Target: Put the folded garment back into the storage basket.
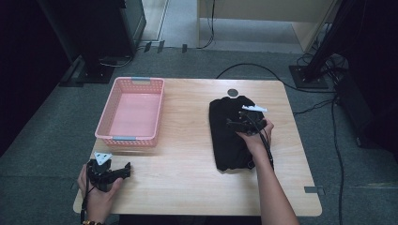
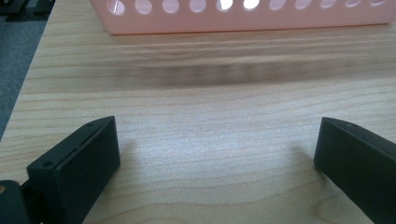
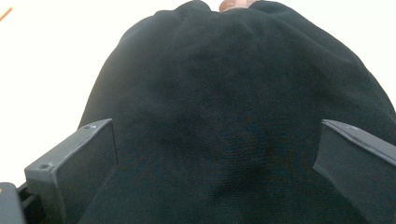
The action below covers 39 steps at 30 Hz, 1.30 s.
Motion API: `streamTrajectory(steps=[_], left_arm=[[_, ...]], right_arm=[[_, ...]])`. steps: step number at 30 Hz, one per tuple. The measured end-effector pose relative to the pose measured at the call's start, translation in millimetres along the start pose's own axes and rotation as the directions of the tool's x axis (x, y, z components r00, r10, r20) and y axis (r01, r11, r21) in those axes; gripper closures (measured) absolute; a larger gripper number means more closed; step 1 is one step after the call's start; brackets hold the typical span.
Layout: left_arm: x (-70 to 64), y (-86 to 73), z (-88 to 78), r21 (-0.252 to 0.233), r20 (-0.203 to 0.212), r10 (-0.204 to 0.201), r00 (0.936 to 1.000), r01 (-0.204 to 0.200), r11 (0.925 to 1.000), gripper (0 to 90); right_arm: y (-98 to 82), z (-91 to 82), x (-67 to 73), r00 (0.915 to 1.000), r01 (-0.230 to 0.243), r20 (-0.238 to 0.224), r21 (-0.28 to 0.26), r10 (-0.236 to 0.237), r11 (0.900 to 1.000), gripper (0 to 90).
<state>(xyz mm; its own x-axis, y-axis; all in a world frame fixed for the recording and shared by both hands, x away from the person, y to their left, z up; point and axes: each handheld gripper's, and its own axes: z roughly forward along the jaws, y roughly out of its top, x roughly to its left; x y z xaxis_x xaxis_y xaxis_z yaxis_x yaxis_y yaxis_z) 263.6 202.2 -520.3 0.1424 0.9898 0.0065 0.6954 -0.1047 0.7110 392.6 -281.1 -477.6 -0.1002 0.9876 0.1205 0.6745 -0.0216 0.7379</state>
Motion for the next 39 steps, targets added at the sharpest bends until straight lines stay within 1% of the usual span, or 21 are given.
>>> streamTrajectory(steps=[9, 14, 21, 25, 29, 31, 33, 36, 37, 39], left_arm=[[-0.1, 0.0, 0.0, 0.000, 0.001, -0.001, 1.0000, 0.001, 1.0000, 0.1], [-0.1, 0.0, 0.0, 0.000, 0.001, 0.000, 1.0000, 0.000, 1.0000, 0.1], [-0.2, 0.0, 0.0, 0.000, 0.002, 0.000, 1.0000, 0.000, 1.0000, 0.1], [-0.2, -0.1, 0.0, 0.000, 0.003, 0.000, 1.0000, 0.000, 1.0000, 0.1], [-0.2, -0.1, 0.0, 0.000, 0.003, 0.001, 1.0000, -0.001, 1.0000, 0.1], [-0.2, -0.1, 0.0, 0.000, 0.003, 0.001, 1.0000, -0.001, 1.0000, 0.1], [-0.2, -0.1, 0.0, 0.000, 0.003, 0.001, 1.0000, -0.001, 1.0000, 0.1], [-0.2, -0.1, 0.0, 0.000, 0.003, 0.001, 1.0000, -0.001, 1.0000, 0.1], [-0.2, -0.1, 0.0, 0.000, 0.003, 0.001, 1.0000, -0.001, 1.0000, 0.1], [-0.2, -0.1, 0.0, 0.000, 0.003, 0.001, 1.0000, -0.001, 1.0000, 0.1]], right_arm=[[-3.6, 12.2, -0.8, 0.9997, -0.003, 0.023, 0.035, 0.002, 0.999, 0.0], [-5.4, 16.7, -0.2, 0.9998, -0.007, 0.020, 0.041, 0.006, 0.999, 0.0], [-10.5, 25.7, 3.0, 0.9999, 0.005, 0.016, 0.063, -0.006, 0.998, 0.0], [-14.4, 31.8, 2.8, 1.0000, -0.006, 0.006, 0.094, 0.005, 0.996, 0.0], [-16.4, 34.3, 3.8, 0.9996, -0.012, -0.025, 0.107, 0.015, 0.994, 0.0], [-17.9, 35.4, 5.0, 0.9996, 0.001, -0.029, 0.116, 0.003, 0.993, 0.0], [-20.3, 36.4, 6.5, 0.9998, 0.011, -0.016, 0.111, -0.009, 0.994, 0.0], [-24.8, 37.8, 10.7, 0.9978, 0.061, 0.017, 0.098, -0.063, 0.993, 0.0], [-25.5, 38.2, 11.7, 0.9969, 0.072, 0.024, 0.094, -0.074, 0.993, 0.0], [-25.8, 38.0, 11.4, 0.9972, 0.069, 0.022, 0.092, -0.071, 0.993, 0.0]])
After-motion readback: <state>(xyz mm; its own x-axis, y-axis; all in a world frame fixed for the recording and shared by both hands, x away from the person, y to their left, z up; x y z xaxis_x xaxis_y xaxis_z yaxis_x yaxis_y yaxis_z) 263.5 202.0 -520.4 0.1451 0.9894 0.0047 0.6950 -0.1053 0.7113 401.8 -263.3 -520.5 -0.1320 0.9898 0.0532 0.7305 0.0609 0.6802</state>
